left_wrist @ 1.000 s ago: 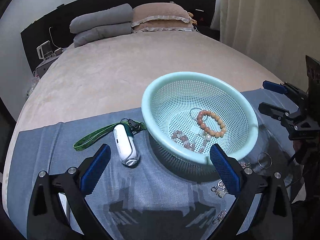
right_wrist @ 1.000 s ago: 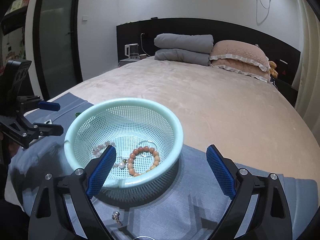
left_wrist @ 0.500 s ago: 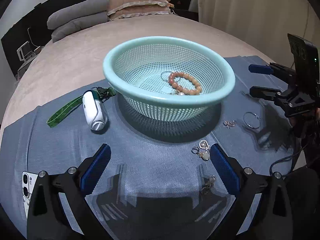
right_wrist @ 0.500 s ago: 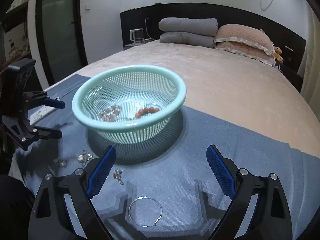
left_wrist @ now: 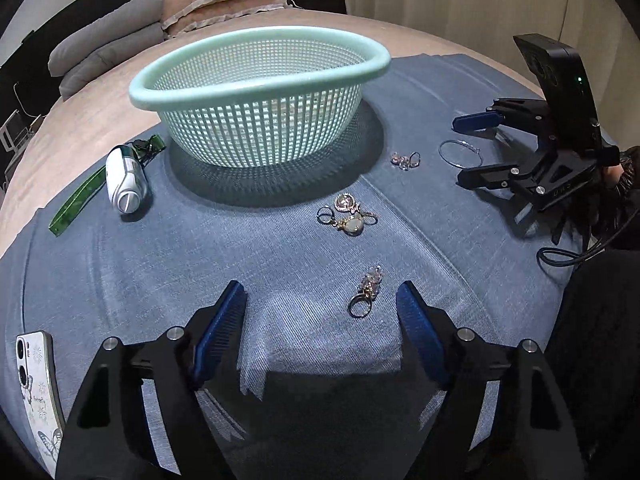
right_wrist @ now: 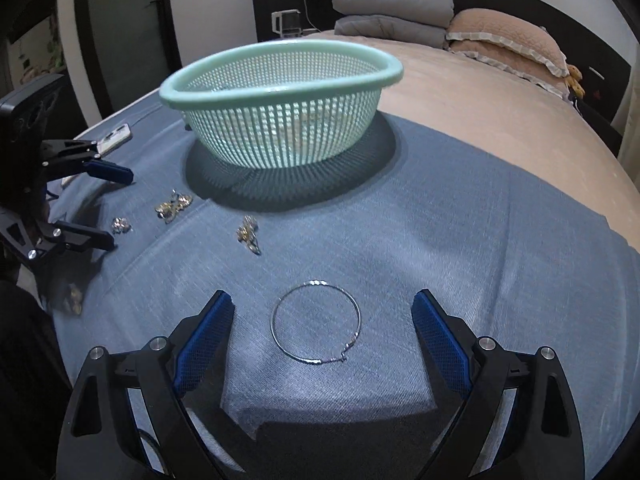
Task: Organize jewelry
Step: 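Grasp a silver charm earring with the left tool while the right tool grasps the other silver hoop, then carry both items over the basket and open the left tool to drop the charm earring, then open the right tool to drop the silver hoop and withdraw both tools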
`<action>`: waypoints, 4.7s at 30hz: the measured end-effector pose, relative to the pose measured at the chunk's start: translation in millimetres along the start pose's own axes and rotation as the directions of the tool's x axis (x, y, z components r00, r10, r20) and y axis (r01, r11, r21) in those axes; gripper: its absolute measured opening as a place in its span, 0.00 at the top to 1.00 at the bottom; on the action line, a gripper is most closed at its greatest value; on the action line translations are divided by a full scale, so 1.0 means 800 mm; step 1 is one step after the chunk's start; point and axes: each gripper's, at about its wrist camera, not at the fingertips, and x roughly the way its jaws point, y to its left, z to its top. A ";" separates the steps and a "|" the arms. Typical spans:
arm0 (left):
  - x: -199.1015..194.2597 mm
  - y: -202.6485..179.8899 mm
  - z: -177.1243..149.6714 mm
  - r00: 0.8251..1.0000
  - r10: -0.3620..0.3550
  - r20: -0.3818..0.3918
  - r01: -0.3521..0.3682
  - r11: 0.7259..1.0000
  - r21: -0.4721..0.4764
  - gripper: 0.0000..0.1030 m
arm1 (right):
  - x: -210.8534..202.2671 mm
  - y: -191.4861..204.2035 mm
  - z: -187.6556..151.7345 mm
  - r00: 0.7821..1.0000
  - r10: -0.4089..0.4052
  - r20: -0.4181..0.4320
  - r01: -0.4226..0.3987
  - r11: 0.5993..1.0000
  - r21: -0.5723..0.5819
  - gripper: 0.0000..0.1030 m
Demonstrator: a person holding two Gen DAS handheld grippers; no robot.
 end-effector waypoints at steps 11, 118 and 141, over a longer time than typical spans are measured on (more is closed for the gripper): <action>0.004 -0.012 0.003 0.998 -0.061 -0.001 0.061 0.997 0.043 0.84 | -0.008 -0.008 -0.015 1.000 -0.003 0.024 0.002 0.999 0.053 0.43; -0.028 0.091 0.164 0.982 0.173 0.072 -0.172 0.985 -0.023 0.06 | -0.021 -0.016 0.167 0.965 -0.134 0.226 0.142 0.990 -0.020 0.16; -0.039 0.059 0.080 0.993 0.120 -0.008 -0.120 0.992 -0.044 0.06 | -0.057 0.004 0.092 0.983 -0.088 0.163 0.095 0.995 -0.039 0.16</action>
